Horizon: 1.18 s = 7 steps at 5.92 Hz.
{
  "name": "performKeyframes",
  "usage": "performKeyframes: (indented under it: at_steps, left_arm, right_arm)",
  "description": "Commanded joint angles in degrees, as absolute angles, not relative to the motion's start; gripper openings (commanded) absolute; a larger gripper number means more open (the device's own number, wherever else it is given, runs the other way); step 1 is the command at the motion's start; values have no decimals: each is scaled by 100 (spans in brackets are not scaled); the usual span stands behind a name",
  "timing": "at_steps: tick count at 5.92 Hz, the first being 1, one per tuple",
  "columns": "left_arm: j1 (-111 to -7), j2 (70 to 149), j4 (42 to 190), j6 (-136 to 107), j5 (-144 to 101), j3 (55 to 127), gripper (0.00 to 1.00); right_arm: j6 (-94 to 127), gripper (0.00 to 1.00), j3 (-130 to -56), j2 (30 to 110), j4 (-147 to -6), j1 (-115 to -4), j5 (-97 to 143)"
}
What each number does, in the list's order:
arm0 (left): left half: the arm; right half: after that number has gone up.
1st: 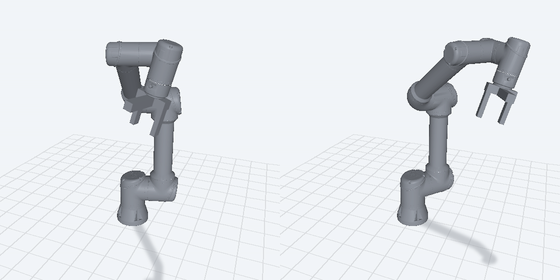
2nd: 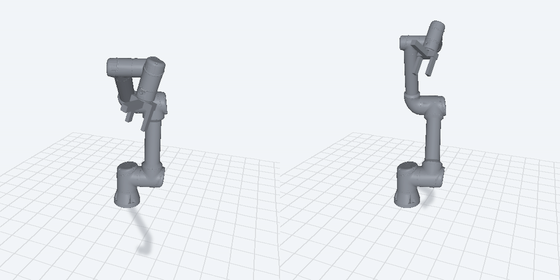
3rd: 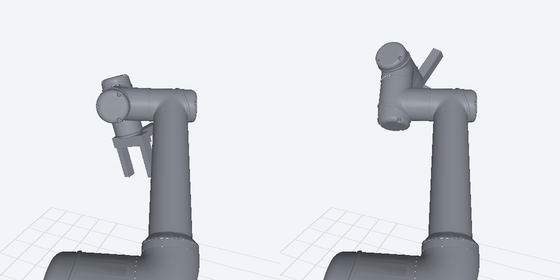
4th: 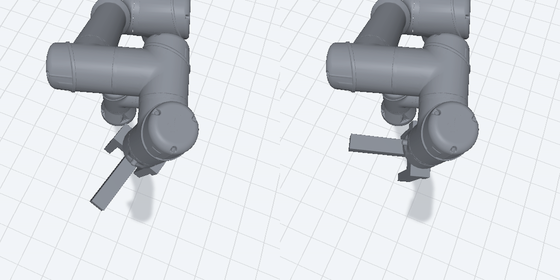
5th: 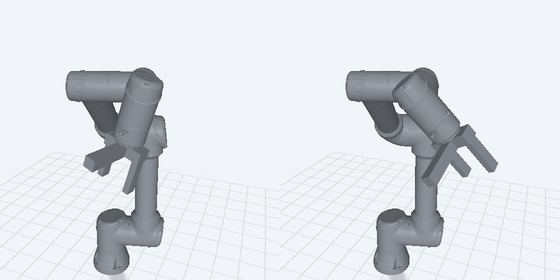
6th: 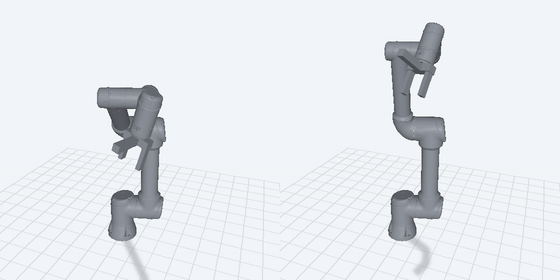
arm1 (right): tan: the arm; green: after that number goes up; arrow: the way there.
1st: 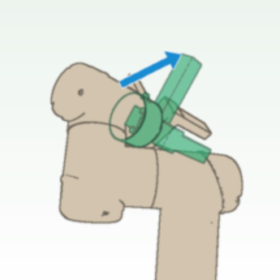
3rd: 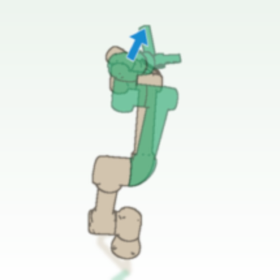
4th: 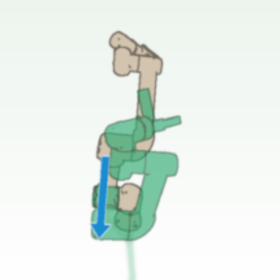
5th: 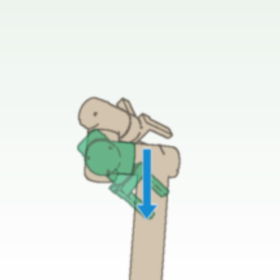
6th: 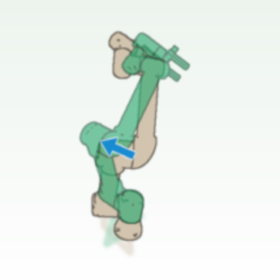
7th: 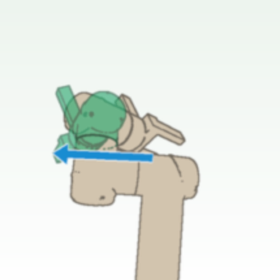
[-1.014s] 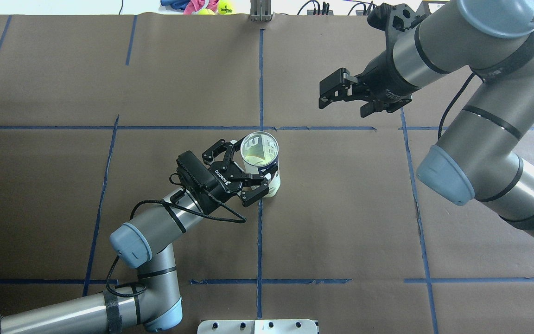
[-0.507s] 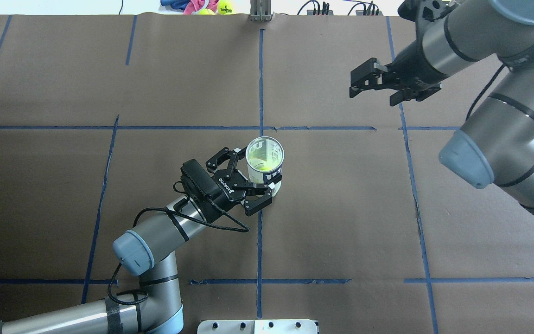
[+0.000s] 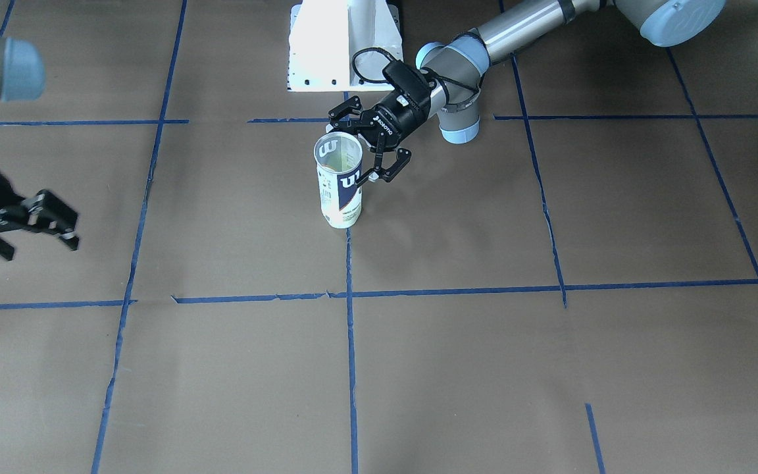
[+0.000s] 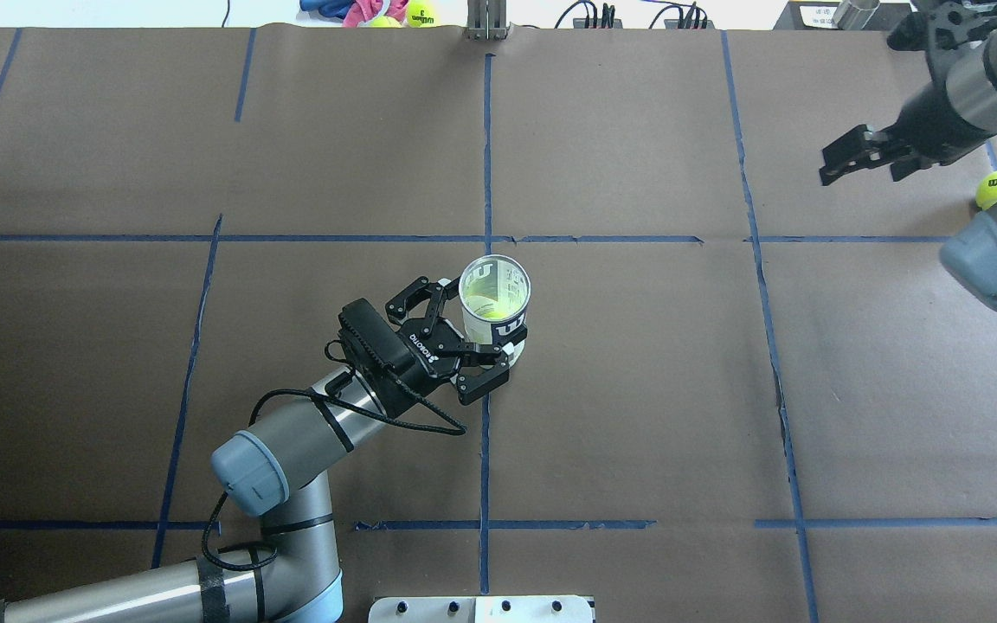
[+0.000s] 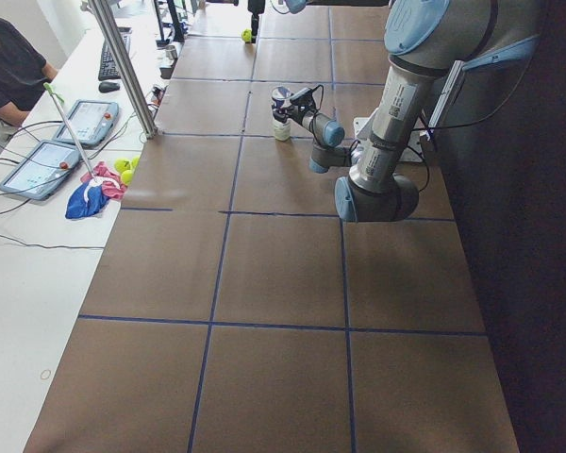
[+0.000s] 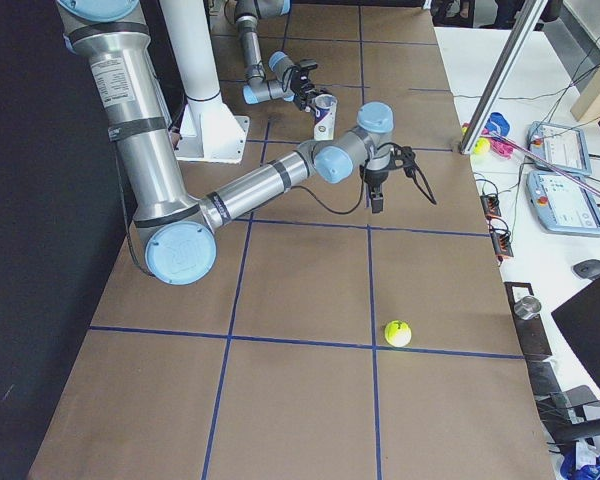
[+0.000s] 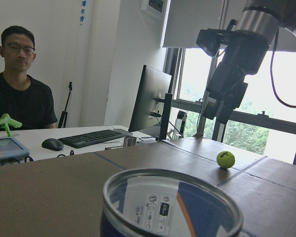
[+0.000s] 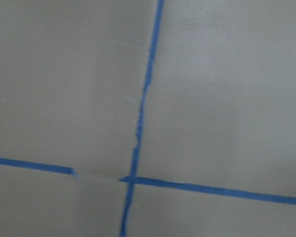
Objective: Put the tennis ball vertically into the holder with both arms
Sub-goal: 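Move the right gripper away toward the second yellow ball, then grasp the second yellow ball with the right gripper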
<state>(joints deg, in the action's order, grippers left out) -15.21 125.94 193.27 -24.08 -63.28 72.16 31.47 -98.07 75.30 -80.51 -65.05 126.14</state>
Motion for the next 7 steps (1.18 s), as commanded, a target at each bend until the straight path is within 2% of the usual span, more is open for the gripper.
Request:
performKeyframes:
  at_steps: [1, 3, 5, 7]
  left_arm:
    - [-1521, 12595, 19327, -2408, -6328, 7216, 99]
    - [-1521, 12586, 19327, -2408, -6328, 7216, 99]
    - [-1521, 12595, 19327, -2399, -6337, 7216, 99]
    - [-1521, 12586, 19327, -2399, -6328, 7225, 99]
  right_arm:
    - [1474, 98, -8740, 7655, -8024, -7204, 12577]
    - [890, 98, -7809, 7551, -7911, -7444, 12385]
    - [835, 98, -6406, 7105, -6642, -7401, 11998]
    - [582, 98, -6293, 7084, -6609, -7357, 11752]
